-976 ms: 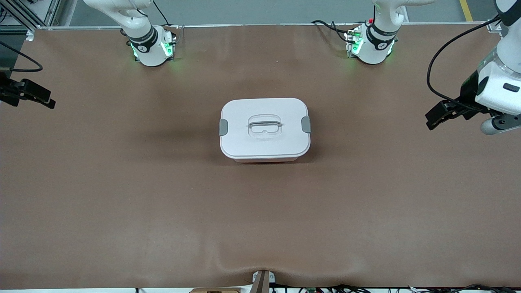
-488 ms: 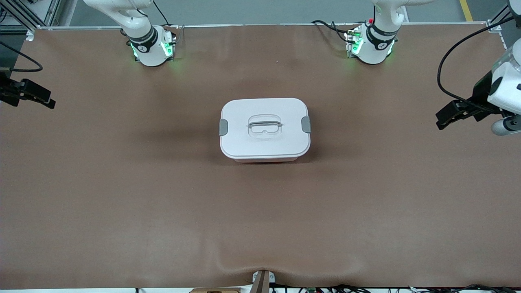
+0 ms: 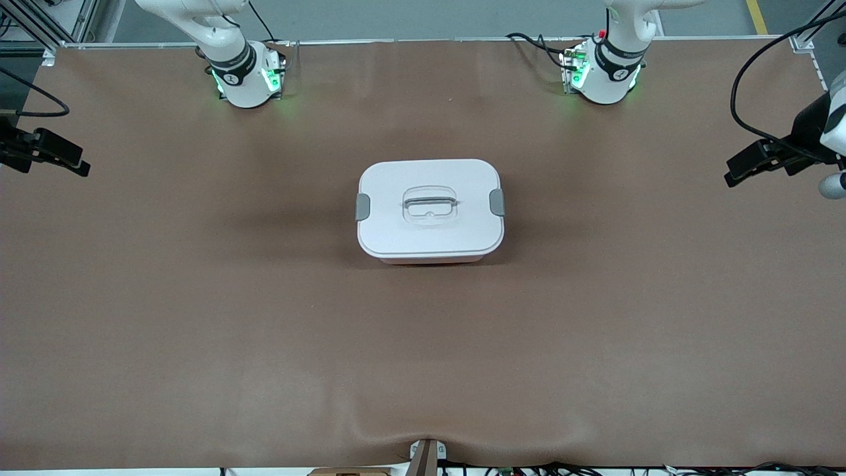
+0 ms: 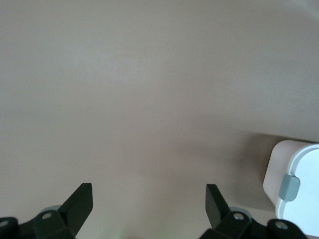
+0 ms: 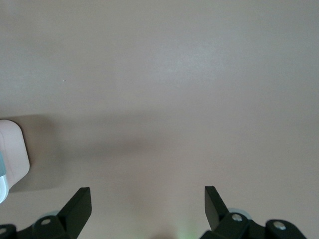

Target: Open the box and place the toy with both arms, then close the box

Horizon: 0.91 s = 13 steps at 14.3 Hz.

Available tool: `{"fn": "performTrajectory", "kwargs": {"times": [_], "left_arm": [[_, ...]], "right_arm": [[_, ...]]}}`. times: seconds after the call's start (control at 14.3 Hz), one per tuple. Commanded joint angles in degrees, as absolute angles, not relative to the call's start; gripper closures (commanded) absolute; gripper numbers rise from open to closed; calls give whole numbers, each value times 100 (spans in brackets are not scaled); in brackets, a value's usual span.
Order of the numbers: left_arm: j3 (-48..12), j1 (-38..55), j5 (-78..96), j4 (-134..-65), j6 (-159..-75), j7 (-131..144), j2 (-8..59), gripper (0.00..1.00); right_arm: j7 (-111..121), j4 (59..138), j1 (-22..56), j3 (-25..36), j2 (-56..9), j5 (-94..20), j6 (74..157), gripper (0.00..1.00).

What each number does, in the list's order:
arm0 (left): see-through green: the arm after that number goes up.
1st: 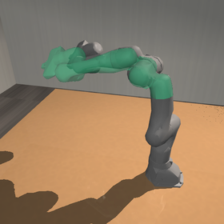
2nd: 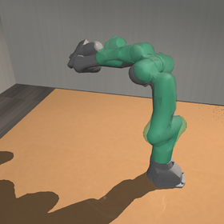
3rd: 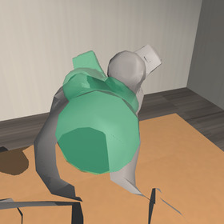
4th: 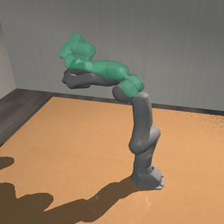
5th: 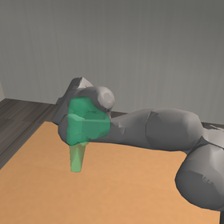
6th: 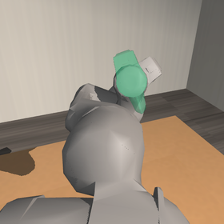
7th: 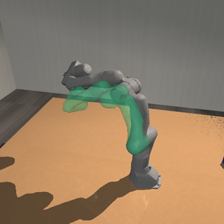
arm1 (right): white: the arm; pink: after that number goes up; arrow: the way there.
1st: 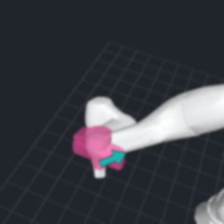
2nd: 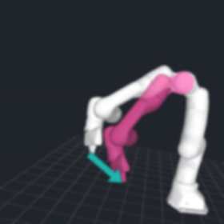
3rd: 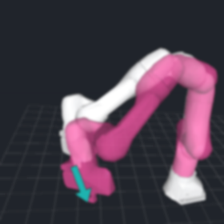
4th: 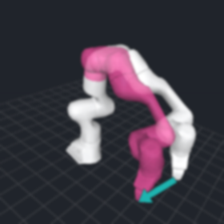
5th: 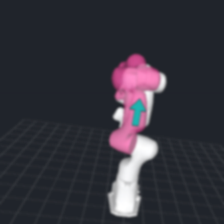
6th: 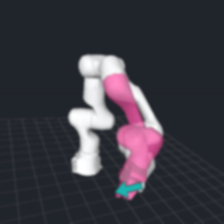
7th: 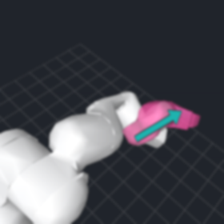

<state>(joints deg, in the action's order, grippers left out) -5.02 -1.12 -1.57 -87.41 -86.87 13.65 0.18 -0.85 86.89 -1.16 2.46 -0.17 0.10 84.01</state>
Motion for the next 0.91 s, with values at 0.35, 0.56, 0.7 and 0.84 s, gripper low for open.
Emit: {"fn": "performTrajectory", "kwargs": {"times": [0.35, 0.56, 0.7, 0.84], "left_arm": [[-290, -9, -298, -9220, -8815, 531, -466, 0], [-54, 0, -273, -9159, -8930, 247, -387, 0], [61, 35, -264, -9053, -8930, -69, -299, 0], [70, 35, -264, -9026, -8930, -123, -299, 0]], "right_arm": [[-141, 8622, -114, 229, -35, 0, 8376, 0], [-141, 8622, -114, 229, -35, 0, 8376, 0], [-141, 8622, -114, 229, -35, 0, 8376, 0], [-141, 8622, -114, 229, -35, 0, 8376, 0]]}}
